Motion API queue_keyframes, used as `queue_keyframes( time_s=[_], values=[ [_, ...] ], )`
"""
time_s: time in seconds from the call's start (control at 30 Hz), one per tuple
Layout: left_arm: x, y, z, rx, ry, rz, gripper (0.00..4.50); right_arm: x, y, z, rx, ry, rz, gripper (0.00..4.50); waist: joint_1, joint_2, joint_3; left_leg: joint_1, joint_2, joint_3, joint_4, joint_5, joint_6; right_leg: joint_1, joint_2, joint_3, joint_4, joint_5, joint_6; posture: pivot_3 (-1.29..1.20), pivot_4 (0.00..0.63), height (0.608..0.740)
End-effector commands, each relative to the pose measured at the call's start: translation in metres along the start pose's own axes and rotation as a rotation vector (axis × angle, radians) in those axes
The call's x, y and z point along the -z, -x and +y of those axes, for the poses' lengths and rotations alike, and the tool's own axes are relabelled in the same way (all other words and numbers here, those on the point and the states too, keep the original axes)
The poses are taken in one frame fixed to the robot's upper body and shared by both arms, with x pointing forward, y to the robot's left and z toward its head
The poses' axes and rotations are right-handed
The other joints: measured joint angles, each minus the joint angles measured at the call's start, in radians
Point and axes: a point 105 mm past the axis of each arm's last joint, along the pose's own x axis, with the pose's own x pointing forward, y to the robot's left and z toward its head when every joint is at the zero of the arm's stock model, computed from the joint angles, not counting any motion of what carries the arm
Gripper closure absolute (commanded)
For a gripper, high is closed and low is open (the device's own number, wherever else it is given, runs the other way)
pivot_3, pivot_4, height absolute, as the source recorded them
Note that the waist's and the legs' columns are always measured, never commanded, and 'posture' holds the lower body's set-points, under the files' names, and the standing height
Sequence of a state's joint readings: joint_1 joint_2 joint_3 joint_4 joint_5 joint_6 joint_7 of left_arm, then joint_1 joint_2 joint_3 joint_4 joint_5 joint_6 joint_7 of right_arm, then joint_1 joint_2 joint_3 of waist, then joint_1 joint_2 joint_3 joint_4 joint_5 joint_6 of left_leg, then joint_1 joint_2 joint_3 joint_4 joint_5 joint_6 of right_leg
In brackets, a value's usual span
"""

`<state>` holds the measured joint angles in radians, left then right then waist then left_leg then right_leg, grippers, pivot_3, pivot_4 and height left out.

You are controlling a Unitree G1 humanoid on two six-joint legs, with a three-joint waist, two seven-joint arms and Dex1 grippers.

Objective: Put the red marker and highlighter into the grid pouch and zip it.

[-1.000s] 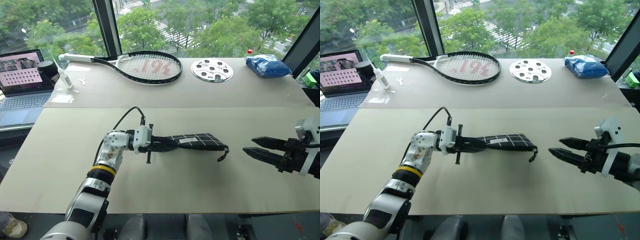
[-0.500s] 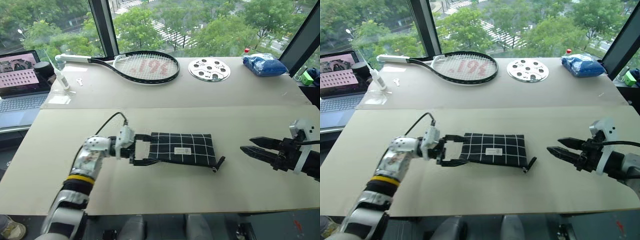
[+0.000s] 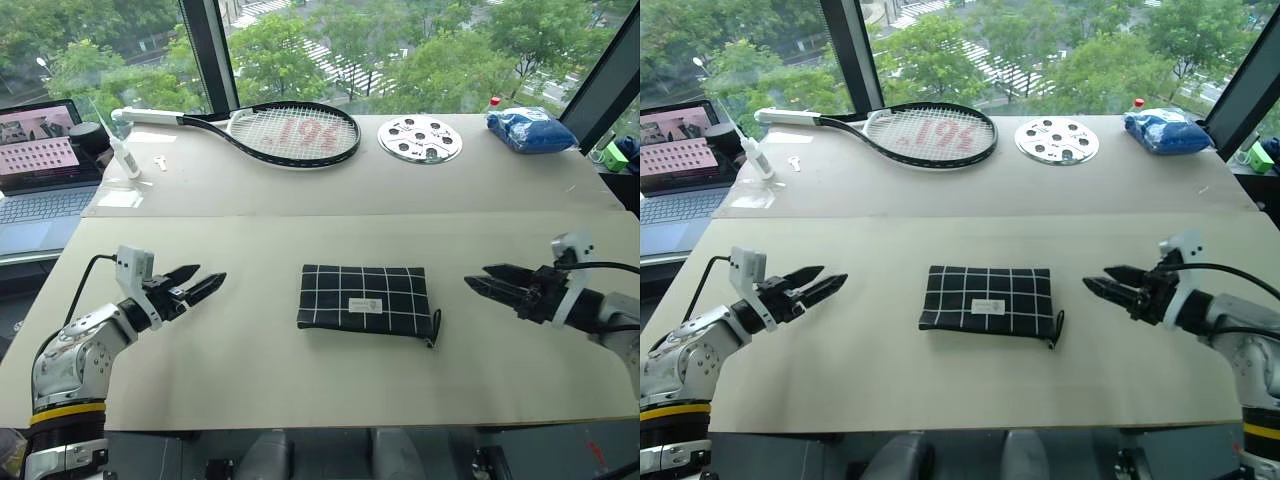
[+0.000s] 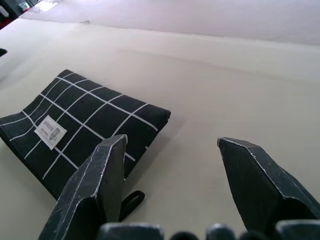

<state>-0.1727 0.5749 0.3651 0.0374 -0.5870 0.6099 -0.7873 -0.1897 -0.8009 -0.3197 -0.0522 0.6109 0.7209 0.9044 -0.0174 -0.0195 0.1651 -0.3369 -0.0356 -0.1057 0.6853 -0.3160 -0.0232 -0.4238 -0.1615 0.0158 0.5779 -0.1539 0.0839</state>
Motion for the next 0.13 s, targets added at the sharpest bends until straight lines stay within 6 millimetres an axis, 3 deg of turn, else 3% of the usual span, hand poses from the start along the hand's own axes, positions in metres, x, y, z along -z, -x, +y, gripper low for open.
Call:
queue_keyframes(
  time_s=[0.03, 0.13],
  values=[
    [-0.016, 0.0078, -0.0005, -0.068, -0.042, -0.061, 0.15, -0.0143, -0.0039, -0.0096, 0.025, 0.051, -0.04, 1.23, 0.001, 0.0, 0.0, 0.0, 0.0, 0.0, 0.0, 0.0, 0.0, 0.0, 0.0, 0.0, 0.0, 0.0, 0.0, 0.0, 0.15, 0.74],
    [-0.0184, 0.0128, -0.0025, -0.099, -0.038, -0.09, 0.15, -0.0148, -0.0062, -0.0194, 0.044, 0.053, -0.035, 1.23, 0.004, 0.0, 0.0, 0.0, 0.0, 0.0, 0.0, 0.0, 0.0, 0.0, 0.0, 0.0, 0.0, 0.0, 0.0, 0.0, 0.15, 0.74]
  ],
)
